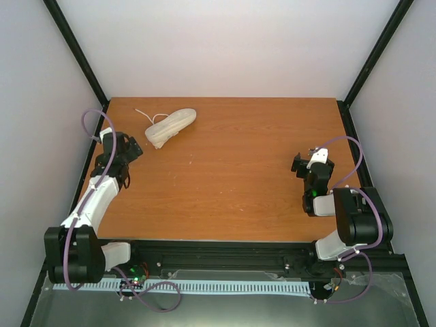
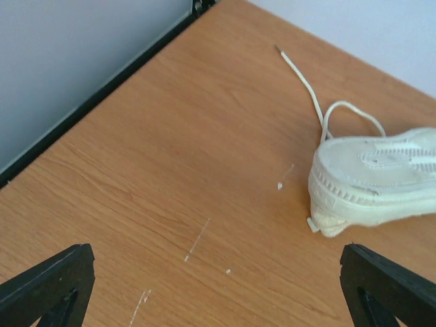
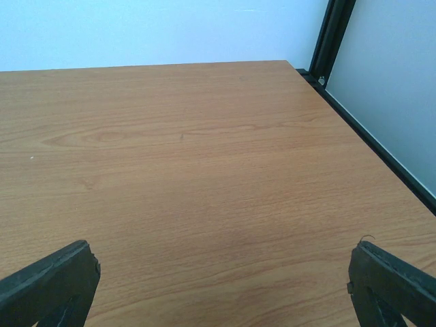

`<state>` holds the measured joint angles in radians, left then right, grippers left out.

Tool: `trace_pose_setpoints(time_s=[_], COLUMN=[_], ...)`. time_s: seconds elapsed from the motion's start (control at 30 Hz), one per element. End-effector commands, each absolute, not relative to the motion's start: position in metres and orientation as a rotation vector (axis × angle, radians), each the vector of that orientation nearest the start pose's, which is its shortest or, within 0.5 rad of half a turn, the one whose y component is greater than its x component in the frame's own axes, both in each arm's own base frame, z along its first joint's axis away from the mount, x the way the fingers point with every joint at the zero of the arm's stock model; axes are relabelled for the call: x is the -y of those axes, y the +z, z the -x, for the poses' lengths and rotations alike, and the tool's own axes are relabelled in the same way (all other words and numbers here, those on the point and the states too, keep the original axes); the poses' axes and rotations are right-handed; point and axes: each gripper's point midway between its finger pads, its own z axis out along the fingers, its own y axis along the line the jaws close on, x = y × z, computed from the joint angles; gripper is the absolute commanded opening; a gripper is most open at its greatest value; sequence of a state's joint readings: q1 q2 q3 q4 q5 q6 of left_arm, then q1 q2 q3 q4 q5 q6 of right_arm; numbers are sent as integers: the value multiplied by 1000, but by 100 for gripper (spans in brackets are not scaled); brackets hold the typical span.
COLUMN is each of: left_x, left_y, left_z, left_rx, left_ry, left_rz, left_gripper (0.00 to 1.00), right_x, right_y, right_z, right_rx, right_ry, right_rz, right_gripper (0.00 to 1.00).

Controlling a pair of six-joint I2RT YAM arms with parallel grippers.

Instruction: Tie the shoes

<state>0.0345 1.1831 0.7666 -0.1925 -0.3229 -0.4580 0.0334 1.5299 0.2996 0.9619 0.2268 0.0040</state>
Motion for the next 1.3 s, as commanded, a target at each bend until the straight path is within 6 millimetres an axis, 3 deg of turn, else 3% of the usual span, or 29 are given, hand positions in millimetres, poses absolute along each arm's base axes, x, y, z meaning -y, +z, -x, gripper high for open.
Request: trace_pose_setpoints(time_s=[0.0,0.23,0.37,0.53,0.63,0.77,0.97,1.27], left_x=[-58,-38,-12,-2,1,-3,-6,-1], left_y=[183,181,162,122,125,114,100,77], left_z=[-370,-403,-425,-441,-451,-460,-473,-495], left_rx=[-2115,-2238,-2359,-2480,-2438,-2460,-2506,-2648], left_ry=[51,-23,-150,-213,-331,-514,-596,-691], left_rz=[706,547,382,324,298,339,348,309], left_gripper=[100,100,100,100,100,100,97,82], right_x=[28,28,28,36,33,34,31,31], right_y=[124,125,133,176,205,227,238,237], right_z=[-387,-386,-388,-372,-359,-342,-325,-323], right_rx=[-1751,-1746,-1769,-1721,-1694,-1661,-1596,-1588], right_ry=[-184,-187,-191,-177,-123,-60,-16,-20], right_rz=[-140,-141,-137,-233,-257,-319,-325,-317], right_gripper=[100,100,100,100,100,100,100,100])
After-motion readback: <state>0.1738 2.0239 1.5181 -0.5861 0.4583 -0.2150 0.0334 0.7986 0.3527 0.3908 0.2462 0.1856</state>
